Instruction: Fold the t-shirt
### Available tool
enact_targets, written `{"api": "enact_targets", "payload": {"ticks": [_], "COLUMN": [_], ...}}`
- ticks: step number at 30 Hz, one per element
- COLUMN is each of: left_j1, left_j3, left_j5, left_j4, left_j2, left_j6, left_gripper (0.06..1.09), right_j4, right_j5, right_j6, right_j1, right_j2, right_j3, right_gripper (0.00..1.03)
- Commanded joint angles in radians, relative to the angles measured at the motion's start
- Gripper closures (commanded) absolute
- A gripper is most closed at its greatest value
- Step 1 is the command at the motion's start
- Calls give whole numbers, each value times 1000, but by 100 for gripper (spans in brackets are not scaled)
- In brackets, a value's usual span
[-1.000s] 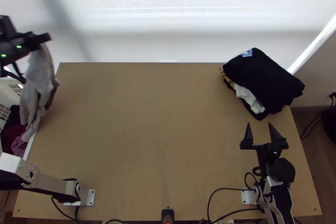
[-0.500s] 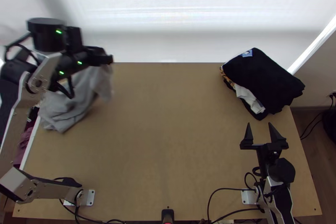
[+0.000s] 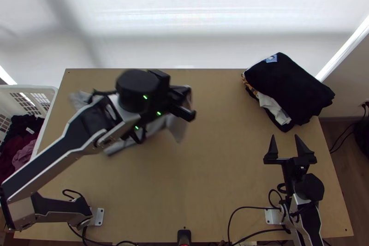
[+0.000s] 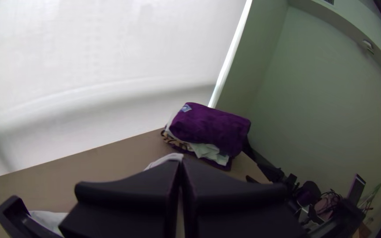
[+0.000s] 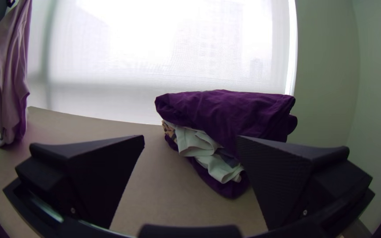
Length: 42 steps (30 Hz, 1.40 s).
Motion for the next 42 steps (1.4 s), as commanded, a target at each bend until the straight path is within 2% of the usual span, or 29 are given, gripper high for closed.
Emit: {"api": "enact_targets", "payload": {"ticks": [1, 8, 10, 12, 23, 29, 35, 42], "left_j1": [-43, -14, 39, 106, 485, 588, 612, 634], "left_j3": [-22, 7, 6, -10, -473, -751, -944, -1001], "left_j5": [-11, -8, 4, 56, 265, 363, 372, 369], "left_j4": [70, 63, 32, -11, 63, 159, 299, 325], "left_j2": [44, 69, 50, 26, -194, -253, -232, -183], "left_j6": [-53, -51, -34, -30, 87, 145, 157, 166], "left_gripper": [105, 105, 105, 105, 105, 105, 105, 105], "right_j4": [-3, -3, -3, -3, -3, -3, -3, -3], "right_j5": [-2, 0, 0, 0, 0, 0, 0, 0], "right_j6": [-18, -18, -18, -18, -18, -18, -18, -18], "right_j1": [-6, -6, -6, -6, -6, -6, -6, -6], "right_j2": [-4, -4, -4, -4, -4, -4, -4, -4], "right_j3": [-13, -13, -13, -13, -13, -13, -13, -13], "right_gripper": [5, 5, 5, 5, 5, 5, 5, 5]}}
